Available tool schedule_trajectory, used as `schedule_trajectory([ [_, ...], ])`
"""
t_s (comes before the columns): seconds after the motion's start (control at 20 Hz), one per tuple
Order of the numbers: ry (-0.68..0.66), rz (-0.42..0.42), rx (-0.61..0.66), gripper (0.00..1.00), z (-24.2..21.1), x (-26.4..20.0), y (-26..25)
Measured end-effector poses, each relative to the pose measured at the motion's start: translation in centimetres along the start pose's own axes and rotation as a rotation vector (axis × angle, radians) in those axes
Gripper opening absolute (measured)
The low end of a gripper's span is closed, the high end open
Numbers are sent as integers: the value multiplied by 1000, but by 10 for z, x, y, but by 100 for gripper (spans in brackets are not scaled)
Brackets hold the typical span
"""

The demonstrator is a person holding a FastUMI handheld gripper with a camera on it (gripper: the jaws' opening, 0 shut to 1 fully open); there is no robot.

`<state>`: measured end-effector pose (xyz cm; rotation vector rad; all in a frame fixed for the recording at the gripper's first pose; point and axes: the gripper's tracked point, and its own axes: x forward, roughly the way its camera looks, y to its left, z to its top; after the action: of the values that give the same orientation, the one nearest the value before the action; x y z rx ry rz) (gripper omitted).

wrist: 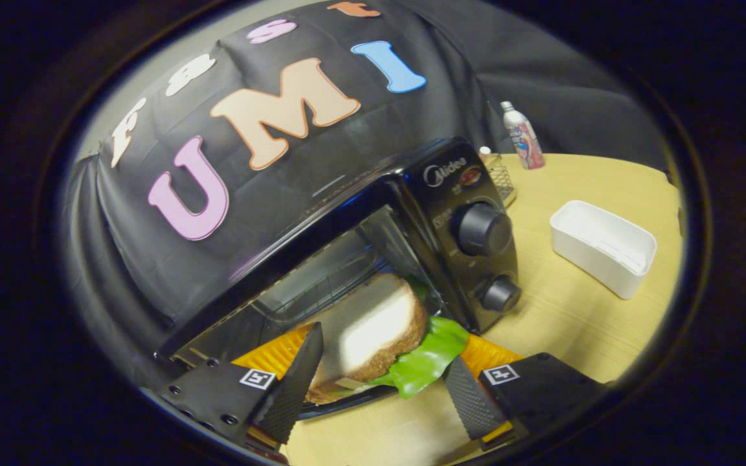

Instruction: Open the toaster oven, put the food inside, and close the toaster oven door.

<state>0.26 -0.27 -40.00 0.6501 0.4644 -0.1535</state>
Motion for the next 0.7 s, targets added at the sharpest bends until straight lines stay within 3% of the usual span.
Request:
schedule_trajectory([
  [0.35,35,-112,203,100,-9,-6,-5],
  [0.6,22,-95,432,100,-7,-18,-2],
  [0.7,16,-93,440,99,-8,-22,-4],
])
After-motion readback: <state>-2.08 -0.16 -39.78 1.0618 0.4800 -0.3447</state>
